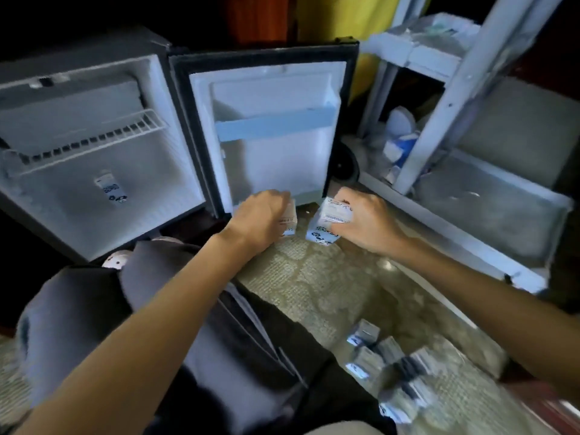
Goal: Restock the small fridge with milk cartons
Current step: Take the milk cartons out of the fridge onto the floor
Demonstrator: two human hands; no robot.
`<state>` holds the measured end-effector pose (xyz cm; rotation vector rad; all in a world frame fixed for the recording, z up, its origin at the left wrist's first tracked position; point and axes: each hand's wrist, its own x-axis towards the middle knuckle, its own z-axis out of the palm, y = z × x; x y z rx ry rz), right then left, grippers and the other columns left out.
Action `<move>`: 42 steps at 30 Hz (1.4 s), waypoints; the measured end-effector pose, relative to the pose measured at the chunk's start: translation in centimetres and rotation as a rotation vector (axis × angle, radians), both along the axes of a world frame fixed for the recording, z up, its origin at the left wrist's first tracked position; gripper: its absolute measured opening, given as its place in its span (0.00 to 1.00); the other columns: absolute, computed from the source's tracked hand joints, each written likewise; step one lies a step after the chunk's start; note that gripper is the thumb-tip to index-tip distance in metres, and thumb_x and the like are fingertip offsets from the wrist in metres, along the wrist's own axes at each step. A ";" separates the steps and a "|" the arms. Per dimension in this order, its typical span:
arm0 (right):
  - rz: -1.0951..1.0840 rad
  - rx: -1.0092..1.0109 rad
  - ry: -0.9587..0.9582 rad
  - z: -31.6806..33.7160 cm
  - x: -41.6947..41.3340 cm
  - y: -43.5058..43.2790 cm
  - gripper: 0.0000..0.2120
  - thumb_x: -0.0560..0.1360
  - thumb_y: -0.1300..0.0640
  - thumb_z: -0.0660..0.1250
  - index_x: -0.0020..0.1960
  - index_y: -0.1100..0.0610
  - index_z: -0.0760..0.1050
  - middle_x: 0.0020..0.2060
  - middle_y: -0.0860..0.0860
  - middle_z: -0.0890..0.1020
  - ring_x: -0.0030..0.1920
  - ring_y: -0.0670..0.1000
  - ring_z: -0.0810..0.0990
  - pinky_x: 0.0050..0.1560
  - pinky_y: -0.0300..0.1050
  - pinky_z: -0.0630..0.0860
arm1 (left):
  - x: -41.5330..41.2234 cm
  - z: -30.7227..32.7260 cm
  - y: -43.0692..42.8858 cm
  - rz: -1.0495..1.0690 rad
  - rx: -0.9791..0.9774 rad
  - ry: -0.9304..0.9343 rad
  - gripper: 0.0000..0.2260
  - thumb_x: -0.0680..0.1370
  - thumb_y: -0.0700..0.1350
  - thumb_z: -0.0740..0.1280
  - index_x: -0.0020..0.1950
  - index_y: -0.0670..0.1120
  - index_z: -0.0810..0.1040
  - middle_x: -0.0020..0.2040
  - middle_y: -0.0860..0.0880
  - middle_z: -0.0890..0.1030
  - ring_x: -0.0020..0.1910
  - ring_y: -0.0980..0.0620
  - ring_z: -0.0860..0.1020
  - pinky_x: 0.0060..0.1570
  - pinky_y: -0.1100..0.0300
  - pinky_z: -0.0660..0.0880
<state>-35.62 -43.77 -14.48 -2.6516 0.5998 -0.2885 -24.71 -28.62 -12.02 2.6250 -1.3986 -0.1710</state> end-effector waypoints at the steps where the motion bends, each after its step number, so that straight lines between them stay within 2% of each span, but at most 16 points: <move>1: -0.055 0.032 0.010 -0.6 -2.0 -0.8 0.10 0.67 0.58 0.71 0.45 0.57 0.72 0.37 0.52 0.78 0.40 0.56 0.76 0.37 0.44 0.67 | -1.4 -0.6 -0.9 -0.038 0.019 0.003 0.10 0.76 0.39 0.63 0.55 0.40 0.69 0.56 0.40 0.76 0.54 0.39 0.75 0.45 0.53 0.68; 4: -0.178 0.097 0.043 -3.2 -7.6 -2.9 0.11 0.67 0.59 0.70 0.47 0.60 0.72 0.43 0.55 0.80 0.44 0.58 0.78 0.38 0.45 0.67 | -5.4 -2.9 -3.5 -0.129 0.062 0.020 0.11 0.75 0.38 0.62 0.57 0.40 0.70 0.56 0.41 0.77 0.54 0.40 0.76 0.48 0.52 0.70; 6: -0.237 0.128 0.090 -5.6 -10.9 -3.6 0.12 0.68 0.60 0.70 0.48 0.58 0.70 0.48 0.57 0.80 0.48 0.57 0.78 0.36 0.41 0.66 | -7.7 -4.7 -5.2 -0.185 0.097 0.028 0.13 0.76 0.38 0.62 0.61 0.41 0.70 0.56 0.40 0.77 0.54 0.40 0.77 0.49 0.52 0.72; 8: -0.294 0.155 0.124 -8.2 -13.6 -4.1 0.15 0.68 0.58 0.71 0.52 0.55 0.71 0.52 0.56 0.80 0.50 0.56 0.78 0.37 0.39 0.65 | -9.9 -6.3 -6.9 -0.236 0.127 0.042 0.14 0.77 0.38 0.61 0.62 0.41 0.70 0.57 0.40 0.78 0.53 0.41 0.78 0.45 0.55 0.72; 11: -0.392 0.200 0.141 -12.1 -17.1 -4.6 0.17 0.69 0.57 0.71 0.57 0.56 0.73 0.53 0.56 0.81 0.50 0.56 0.80 0.41 0.42 0.71 | -12.7 -8.2 -9.3 -0.292 0.159 0.092 0.11 0.77 0.40 0.62 0.60 0.40 0.73 0.55 0.41 0.79 0.49 0.44 0.79 0.40 0.60 0.68; 14: -0.482 0.271 0.136 -15.1 -19.9 -5.4 0.20 0.70 0.61 0.71 0.60 0.57 0.73 0.50 0.56 0.82 0.47 0.55 0.81 0.42 0.43 0.76 | -14.8 -10.0 -11.1 -0.362 0.185 0.167 0.10 0.77 0.40 0.63 0.58 0.40 0.73 0.52 0.42 0.80 0.42 0.50 0.75 0.39 0.65 0.68; 16: -0.550 0.311 0.102 -16.8 -21.0 -6.2 0.19 0.70 0.63 0.71 0.60 0.59 0.73 0.51 0.56 0.81 0.48 0.55 0.80 0.41 0.42 0.74 | -15.7 -10.9 -12.1 -0.389 0.216 0.200 0.10 0.77 0.39 0.64 0.58 0.40 0.73 0.52 0.42 0.80 0.42 0.51 0.75 0.37 0.66 0.71; 17: -0.580 0.315 0.085 -17.6 -21.2 -6.7 0.19 0.70 0.64 0.70 0.60 0.60 0.73 0.51 0.57 0.80 0.48 0.55 0.79 0.41 0.40 0.72 | -16.0 -11.1 -12.4 -0.397 0.227 0.205 0.11 0.77 0.39 0.64 0.59 0.40 0.72 0.53 0.42 0.79 0.44 0.49 0.76 0.37 0.65 0.73; 20: -0.639 0.338 0.094 -20.0 -20.9 -8.5 0.21 0.71 0.64 0.69 0.63 0.60 0.70 0.54 0.58 0.79 0.52 0.57 0.79 0.42 0.40 0.72 | -16.5 -12.0 -13.3 -0.432 0.252 0.188 0.14 0.77 0.40 0.65 0.61 0.41 0.69 0.54 0.41 0.78 0.51 0.44 0.78 0.49 0.55 0.77; 23: -0.658 0.389 0.125 -22.4 -19.6 -9.6 0.22 0.72 0.64 0.69 0.65 0.60 0.68 0.56 0.59 0.78 0.54 0.58 0.79 0.43 0.43 0.74 | -16.3 -12.9 -13.7 -0.429 0.287 0.186 0.15 0.76 0.41 0.66 0.61 0.42 0.69 0.54 0.42 0.78 0.51 0.43 0.78 0.48 0.54 0.76; 25: -0.649 0.405 0.165 -23.9 -18.8 -9.7 0.24 0.73 0.63 0.68 0.68 0.59 0.66 0.59 0.60 0.77 0.56 0.59 0.78 0.48 0.47 0.76 | -16.0 -13.5 -13.8 -0.415 0.309 0.188 0.14 0.75 0.40 0.66 0.60 0.43 0.71 0.54 0.42 0.78 0.51 0.44 0.78 0.47 0.56 0.74; 28: -0.648 0.478 0.282 -26.4 -18.0 -9.5 0.23 0.74 0.63 0.65 0.68 0.60 0.66 0.61 0.61 0.76 0.59 0.60 0.76 0.56 0.52 0.74 | -15.3 -14.1 -13.9 -0.375 0.342 0.214 0.12 0.76 0.39 0.64 0.59 0.42 0.71 0.54 0.42 0.78 0.51 0.45 0.77 0.43 0.59 0.70; 33: -0.685 0.483 0.428 -29.4 -17.4 -9.3 0.19 0.77 0.64 0.61 0.68 0.62 0.66 0.65 0.61 0.73 0.65 0.60 0.71 0.62 0.50 0.69 | -14.0 -14.7 -13.9 -0.339 0.347 0.225 0.10 0.76 0.38 0.63 0.58 0.42 0.71 0.54 0.42 0.77 0.51 0.45 0.76 0.44 0.57 0.71; 35: -0.663 0.467 0.466 -29.7 -17.1 -9.1 0.18 0.77 0.64 0.61 0.66 0.62 0.67 0.63 0.62 0.74 0.63 0.61 0.72 0.61 0.50 0.69 | -14.0 -15.1 -13.8 -0.341 0.353 0.238 0.11 0.76 0.38 0.63 0.58 0.41 0.71 0.54 0.42 0.77 0.51 0.45 0.76 0.45 0.57 0.73; 39: -0.623 0.464 0.440 -30.3 -16.0 -9.0 0.16 0.75 0.64 0.65 0.61 0.62 0.68 0.53 0.63 0.79 0.53 0.61 0.80 0.51 0.54 0.78 | -14.4 -16.0 -13.6 -0.370 0.373 0.266 0.12 0.76 0.38 0.64 0.59 0.41 0.71 0.53 0.42 0.78 0.49 0.47 0.77 0.44 0.60 0.71; 42: -0.614 0.424 0.506 -29.9 -15.9 -9.1 0.21 0.74 0.65 0.64 0.66 0.62 0.66 0.56 0.63 0.79 0.55 0.62 0.79 0.53 0.53 0.77 | -14.8 -16.3 -13.5 -0.356 0.375 0.297 0.12 0.76 0.38 0.64 0.59 0.40 0.71 0.53 0.42 0.78 0.45 0.50 0.73 0.42 0.62 0.69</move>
